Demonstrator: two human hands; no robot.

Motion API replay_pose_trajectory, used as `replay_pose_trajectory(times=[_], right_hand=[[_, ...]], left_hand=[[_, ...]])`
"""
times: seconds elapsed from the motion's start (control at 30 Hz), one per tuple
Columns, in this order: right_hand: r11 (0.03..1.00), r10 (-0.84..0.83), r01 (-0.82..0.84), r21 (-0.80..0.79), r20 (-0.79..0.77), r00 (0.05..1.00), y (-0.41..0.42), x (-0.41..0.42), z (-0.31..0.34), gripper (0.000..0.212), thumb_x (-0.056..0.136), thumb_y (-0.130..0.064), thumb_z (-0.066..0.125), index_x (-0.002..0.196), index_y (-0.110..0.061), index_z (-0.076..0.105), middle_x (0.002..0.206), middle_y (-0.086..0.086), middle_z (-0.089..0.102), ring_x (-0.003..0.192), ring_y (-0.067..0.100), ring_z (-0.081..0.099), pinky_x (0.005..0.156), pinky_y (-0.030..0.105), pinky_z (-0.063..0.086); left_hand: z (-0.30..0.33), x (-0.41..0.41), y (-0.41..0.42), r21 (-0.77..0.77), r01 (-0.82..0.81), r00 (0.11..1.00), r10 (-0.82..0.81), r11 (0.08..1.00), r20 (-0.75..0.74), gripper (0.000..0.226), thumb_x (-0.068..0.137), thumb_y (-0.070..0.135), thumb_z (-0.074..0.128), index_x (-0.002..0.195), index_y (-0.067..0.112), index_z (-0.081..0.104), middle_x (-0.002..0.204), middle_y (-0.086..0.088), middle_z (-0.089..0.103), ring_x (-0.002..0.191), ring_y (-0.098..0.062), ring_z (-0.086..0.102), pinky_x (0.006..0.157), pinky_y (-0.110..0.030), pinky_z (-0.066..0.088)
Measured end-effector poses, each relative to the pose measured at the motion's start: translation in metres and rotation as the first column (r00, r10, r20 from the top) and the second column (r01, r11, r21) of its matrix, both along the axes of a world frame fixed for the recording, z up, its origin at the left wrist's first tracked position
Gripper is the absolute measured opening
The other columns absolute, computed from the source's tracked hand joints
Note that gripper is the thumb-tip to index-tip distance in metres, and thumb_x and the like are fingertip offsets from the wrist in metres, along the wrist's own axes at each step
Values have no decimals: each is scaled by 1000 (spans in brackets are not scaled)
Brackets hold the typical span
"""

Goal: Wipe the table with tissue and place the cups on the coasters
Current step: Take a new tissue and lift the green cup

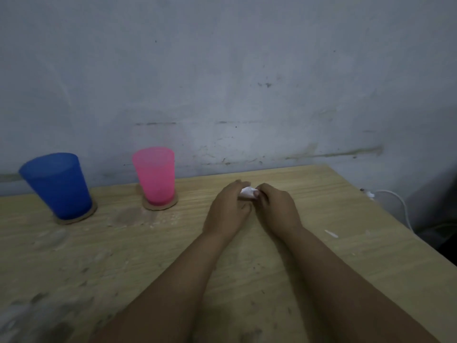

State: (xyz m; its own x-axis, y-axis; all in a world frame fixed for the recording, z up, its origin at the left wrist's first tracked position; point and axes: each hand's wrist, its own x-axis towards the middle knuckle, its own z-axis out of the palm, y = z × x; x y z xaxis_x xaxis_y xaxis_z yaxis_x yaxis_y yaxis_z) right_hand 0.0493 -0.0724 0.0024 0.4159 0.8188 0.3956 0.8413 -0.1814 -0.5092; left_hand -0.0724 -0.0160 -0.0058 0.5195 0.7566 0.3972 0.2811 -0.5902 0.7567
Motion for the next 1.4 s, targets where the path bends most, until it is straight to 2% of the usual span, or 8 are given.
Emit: replay_pose_trajectory(times=[0.2,0.43,0.6,0.7,0.83,0.97,1.2,1.4], right_hand=[[992,129,-125,30,-242,962,-27,-46,32,20,93,-21,53,87,-8,67,81,5,67,74,18,57,58,24,33],[962,255,-250,106,-665,702,-69,-126,73,23,83,-8,66,106,-4,67,100,12,71,89,24,68,77,40,57],[939,310,-299,172,-800,514,-85,-201,87,16,86,-3,58,94,-7,71,90,8,75,79,21,72,62,29,58],[920,329,-348,179,-834,442,-88,-261,91,10,86,-8,61,86,-13,70,82,2,75,74,18,73,57,26,57],[904,320,-409,125,-834,450,-85,-358,87,6,84,-18,61,79,-19,63,96,7,68,89,28,66,81,47,56],[885,314,-457,88,-838,447,-87,-450,83,9,83,-23,57,81,-16,62,96,7,64,90,30,61,87,50,52],[904,293,-415,104,-858,422,-84,-560,63,20,78,-11,55,58,-12,51,69,10,52,72,25,49,64,38,36],[980,183,-157,122,-866,465,-74,-583,47,22,88,-7,52,99,8,62,96,23,61,90,36,58,71,35,39]], left_hand=[[11,-35,-40,-216,-155,960,199,964,198,8,88,17,61,82,13,65,74,2,67,69,-11,59,55,-16,38],[49,-118,-87,-460,-222,826,416,860,380,11,88,20,65,86,9,66,86,-9,70,83,-26,66,74,-38,52],[70,-203,-110,-484,-298,783,501,823,369,8,88,26,65,83,20,65,77,12,65,72,-2,60,57,-13,48],[77,-269,-127,-478,-382,751,567,791,338,12,90,29,61,81,22,65,76,17,61,72,0,56,59,-16,47],[79,-368,-151,-544,-443,688,660,712,302,14,92,22,58,91,12,69,91,-2,69,83,-18,65,69,-31,57],[72,-460,-174,-563,-447,622,694,695,362,12,91,4,56,96,2,66,86,-12,67,70,-20,63,57,-23,56],[54,-578,-203,-516,-559,526,758,649,385,19,89,-5,49,87,7,63,72,-7,67,55,-12,60,51,-19,50],[35,-639,-181,-328,-759,503,827,562,252,16,84,5,64,90,19,66,83,-3,71,74,-11,64,67,-21,51]])
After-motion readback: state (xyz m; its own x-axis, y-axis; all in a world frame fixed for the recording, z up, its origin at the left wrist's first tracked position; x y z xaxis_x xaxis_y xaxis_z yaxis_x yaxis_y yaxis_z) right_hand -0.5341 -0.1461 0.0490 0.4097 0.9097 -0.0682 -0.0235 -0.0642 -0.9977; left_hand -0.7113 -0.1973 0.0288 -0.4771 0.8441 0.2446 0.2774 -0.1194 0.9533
